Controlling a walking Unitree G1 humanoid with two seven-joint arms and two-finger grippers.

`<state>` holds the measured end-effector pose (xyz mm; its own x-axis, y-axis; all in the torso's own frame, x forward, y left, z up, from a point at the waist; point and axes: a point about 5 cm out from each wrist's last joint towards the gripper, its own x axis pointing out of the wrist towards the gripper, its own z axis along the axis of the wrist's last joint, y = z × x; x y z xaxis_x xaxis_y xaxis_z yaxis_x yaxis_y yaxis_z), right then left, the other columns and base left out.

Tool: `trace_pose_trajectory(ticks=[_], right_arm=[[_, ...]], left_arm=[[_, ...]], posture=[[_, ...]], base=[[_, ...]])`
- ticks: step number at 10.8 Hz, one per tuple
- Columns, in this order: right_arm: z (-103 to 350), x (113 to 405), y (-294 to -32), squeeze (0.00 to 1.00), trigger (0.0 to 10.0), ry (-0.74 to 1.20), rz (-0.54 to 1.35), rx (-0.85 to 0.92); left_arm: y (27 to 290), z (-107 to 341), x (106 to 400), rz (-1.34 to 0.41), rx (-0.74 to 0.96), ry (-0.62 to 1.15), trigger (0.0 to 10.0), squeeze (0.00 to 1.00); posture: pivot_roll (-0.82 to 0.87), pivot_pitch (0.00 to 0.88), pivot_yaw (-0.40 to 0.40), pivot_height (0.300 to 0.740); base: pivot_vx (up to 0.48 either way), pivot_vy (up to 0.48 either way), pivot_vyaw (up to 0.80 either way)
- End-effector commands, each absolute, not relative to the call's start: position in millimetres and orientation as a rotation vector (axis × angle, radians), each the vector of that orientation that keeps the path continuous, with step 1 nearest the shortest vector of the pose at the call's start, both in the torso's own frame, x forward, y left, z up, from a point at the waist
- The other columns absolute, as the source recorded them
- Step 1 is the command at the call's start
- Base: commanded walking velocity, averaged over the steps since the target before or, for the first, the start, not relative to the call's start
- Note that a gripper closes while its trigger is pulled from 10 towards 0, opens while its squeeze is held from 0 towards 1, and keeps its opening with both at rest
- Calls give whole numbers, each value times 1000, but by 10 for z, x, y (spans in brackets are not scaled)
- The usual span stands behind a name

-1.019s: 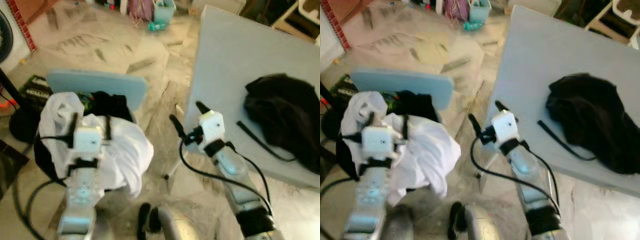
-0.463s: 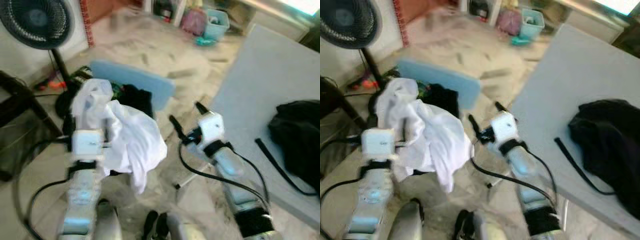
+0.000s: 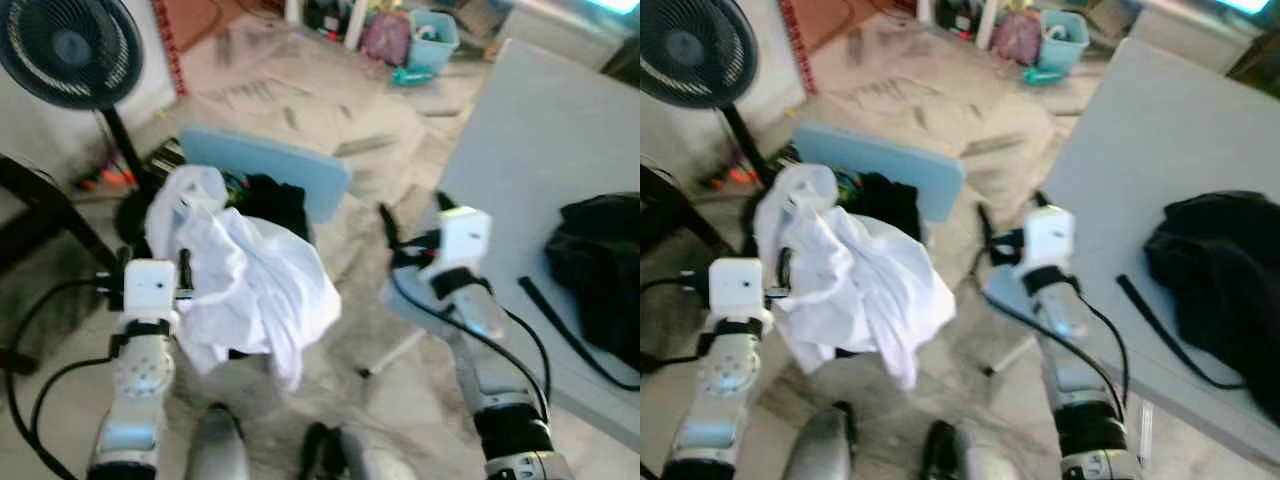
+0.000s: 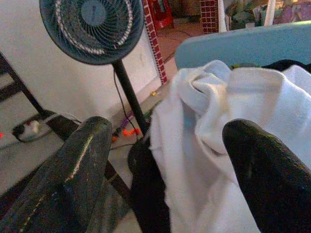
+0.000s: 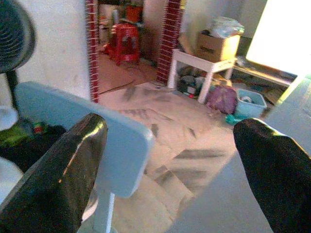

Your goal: Hang hanger

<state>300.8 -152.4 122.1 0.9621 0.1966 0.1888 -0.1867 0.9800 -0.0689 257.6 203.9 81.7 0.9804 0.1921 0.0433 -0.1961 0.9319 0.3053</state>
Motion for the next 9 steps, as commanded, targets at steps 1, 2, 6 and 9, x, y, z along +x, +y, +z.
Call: trace_pose_trajectory(ticks=[1, 2, 6, 9], right_arm=[[1140, 2973, -1652, 0, 10000, -178, 118, -32], [1127, 2962, -1697, 0, 10000, -183, 80, -31], [1071, 2930, -1743, 0, 10000, -181, 31, -29], [1142, 2998, -1674, 0, 10000, -204, 83, -61]], left_arm=[[1996, 780, 2600, 146, 327, -8, 10000, 0], [1970, 787, 2630, 120, 335, -15, 10000, 0], [1976, 769, 2757, 105, 305, -3, 10000, 0], [1986, 670, 2942, 178, 131, 70, 10000, 0]], posture=[[44, 144, -36, 740], [38, 140, -13, 740], [31, 147, 2, 740], [21, 137, -20, 740]], base=[[0, 0, 0], [0, 0, 0], [0, 0, 0], [0, 0, 0]])
